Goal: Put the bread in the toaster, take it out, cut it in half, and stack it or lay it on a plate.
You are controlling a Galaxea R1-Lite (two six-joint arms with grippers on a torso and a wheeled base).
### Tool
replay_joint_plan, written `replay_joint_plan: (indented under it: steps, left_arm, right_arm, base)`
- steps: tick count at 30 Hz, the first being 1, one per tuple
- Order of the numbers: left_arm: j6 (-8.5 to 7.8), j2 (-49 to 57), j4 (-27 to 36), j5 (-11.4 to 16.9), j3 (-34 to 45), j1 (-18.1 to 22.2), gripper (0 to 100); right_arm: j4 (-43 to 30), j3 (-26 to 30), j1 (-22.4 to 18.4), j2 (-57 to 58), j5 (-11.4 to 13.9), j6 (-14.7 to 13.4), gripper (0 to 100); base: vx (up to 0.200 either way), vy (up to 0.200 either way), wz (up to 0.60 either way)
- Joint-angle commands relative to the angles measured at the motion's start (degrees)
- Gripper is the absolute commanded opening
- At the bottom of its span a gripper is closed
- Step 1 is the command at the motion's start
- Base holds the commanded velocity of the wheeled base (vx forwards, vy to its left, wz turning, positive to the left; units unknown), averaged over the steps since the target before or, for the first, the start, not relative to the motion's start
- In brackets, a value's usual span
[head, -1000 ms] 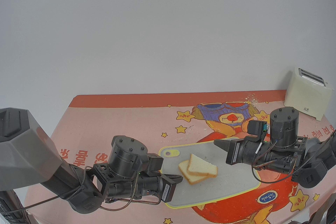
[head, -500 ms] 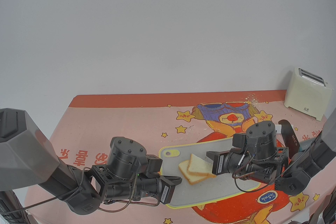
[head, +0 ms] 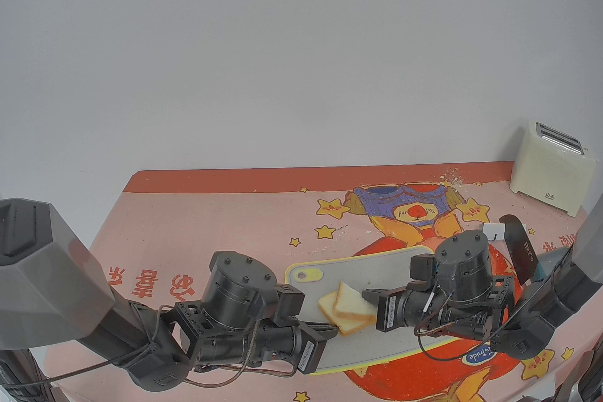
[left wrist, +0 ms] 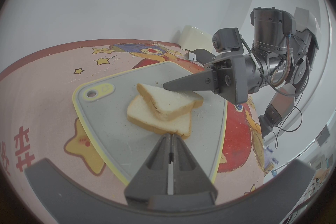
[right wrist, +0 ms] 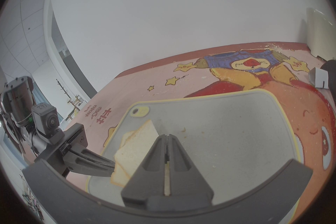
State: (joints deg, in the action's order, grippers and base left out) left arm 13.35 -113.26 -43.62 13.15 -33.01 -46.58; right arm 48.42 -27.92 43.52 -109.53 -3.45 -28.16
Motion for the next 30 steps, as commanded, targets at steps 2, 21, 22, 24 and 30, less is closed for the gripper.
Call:
replay_joint_plan:
  steps: [2, 21, 22, 24, 30]
  left_arm:
    - [0.01, -0.20, -0.15, -0.06, 0.14, 0.00, 0]
    - [11.08, 23.09, -2.26, -0.06, 10.51, 4.83, 0]
    - [12.67, 24.67, -2.17, 0.03, 10.60, 5.10, 0]
    - [14.42, 25.64, -2.09, 0.12, 10.60, 5.10, 0]
    - [24.71, 25.72, 1.17, 0.56, 9.72, 5.27, 100]
  right_arm:
    - [0.09, 0.14, 0.51, 1.16, 0.11, -0.05, 0]
    - [0.09, -0.30, -2.91, 3.54, -0.24, 0.56, 0]
    - [0.09, -0.38, -3.00, 3.54, -0.33, 0.56, 0]
    - [0.09, -0.38, -3.09, 3.45, -0.33, 0.56, 0]
    - [-0.43, -0.30, -4.67, 3.18, -0.33, 0.74, 0]
  base:
    - [0.000, 0.000, 0.00]
    - [0.000, 0.000, 0.00]
    - [0.000, 0.000, 0.00]
    - [0.000, 0.000, 0.00]
    - [0.000, 0.000, 0.00]
